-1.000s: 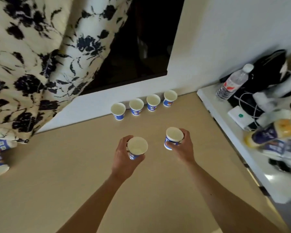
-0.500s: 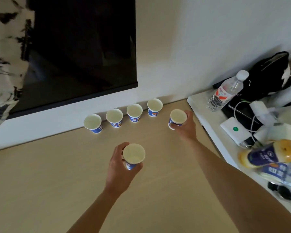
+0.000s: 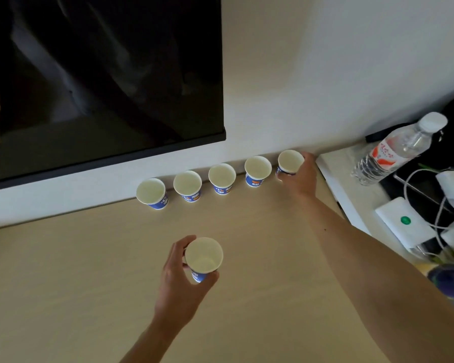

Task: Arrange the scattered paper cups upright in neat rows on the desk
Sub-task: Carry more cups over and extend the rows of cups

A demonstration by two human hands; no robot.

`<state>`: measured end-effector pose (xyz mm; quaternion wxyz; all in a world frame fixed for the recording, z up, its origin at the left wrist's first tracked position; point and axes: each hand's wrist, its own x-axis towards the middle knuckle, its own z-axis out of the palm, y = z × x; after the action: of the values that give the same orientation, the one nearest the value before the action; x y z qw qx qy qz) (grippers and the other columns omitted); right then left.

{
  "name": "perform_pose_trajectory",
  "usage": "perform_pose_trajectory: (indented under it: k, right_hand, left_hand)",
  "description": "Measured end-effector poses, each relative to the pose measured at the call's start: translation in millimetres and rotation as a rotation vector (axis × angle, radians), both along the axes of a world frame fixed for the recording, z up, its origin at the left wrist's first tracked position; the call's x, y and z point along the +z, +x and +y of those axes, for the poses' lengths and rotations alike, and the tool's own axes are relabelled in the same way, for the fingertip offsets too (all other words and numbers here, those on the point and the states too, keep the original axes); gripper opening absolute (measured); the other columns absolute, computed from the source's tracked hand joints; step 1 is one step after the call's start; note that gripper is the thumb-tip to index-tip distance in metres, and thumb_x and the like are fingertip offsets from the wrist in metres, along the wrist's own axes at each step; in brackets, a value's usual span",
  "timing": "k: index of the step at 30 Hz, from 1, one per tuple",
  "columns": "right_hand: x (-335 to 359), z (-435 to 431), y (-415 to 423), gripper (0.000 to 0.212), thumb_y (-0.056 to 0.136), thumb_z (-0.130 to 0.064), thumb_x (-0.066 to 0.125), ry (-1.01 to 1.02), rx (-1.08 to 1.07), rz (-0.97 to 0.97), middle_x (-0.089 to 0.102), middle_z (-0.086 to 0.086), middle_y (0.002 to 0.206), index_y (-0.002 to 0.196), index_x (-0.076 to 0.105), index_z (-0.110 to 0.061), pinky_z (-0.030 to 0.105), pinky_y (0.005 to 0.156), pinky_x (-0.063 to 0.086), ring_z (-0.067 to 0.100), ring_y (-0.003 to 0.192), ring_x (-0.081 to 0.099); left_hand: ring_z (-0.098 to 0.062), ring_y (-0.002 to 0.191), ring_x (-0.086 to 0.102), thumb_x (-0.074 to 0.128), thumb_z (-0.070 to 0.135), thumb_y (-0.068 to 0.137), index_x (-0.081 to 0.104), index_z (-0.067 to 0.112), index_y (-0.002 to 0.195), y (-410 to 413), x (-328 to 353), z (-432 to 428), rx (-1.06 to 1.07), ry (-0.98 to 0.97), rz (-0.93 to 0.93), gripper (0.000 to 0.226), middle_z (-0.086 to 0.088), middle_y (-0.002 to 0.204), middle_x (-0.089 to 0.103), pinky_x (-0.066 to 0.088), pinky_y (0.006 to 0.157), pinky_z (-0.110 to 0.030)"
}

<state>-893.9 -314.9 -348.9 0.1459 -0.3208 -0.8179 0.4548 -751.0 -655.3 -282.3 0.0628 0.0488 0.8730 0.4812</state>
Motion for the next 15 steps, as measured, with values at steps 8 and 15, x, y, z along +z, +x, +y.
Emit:
perform_pose_trajectory:
  k: [8,15]
  right_hand:
    - [-8,9,-6,0.093,0.065,-0.016,0.089,-0.011,0.021,0.025,0.058,0.001,0.131,0.143,0.037,-0.014,0.041,0.1,0.05,0.023,0.119,0.059]
    - [-19,-54,80,0.089,0.074,-0.006,0.076,0.0,-0.218,0.045,0.045,0.013,0.142,0.151,0.031,-0.007,0.041,0.109,0.038,0.03,0.131,0.047]
  left_hand:
    - [-0.006,0.107,0.057,0.091,0.017,0.062,0.051,0.028,0.124,-5,0,-3,0.022,-0.009,-0.003,0.075,0.014,0.116,0.06,0.044,0.08,-0.005]
    - [-0.012,0.105,0.06,0.091,0.016,0.062,0.052,0.022,0.123,-5,2,-10,0.132,-0.017,-0.011,0.073,0.008,0.115,0.061,0.049,0.085,-0.014]
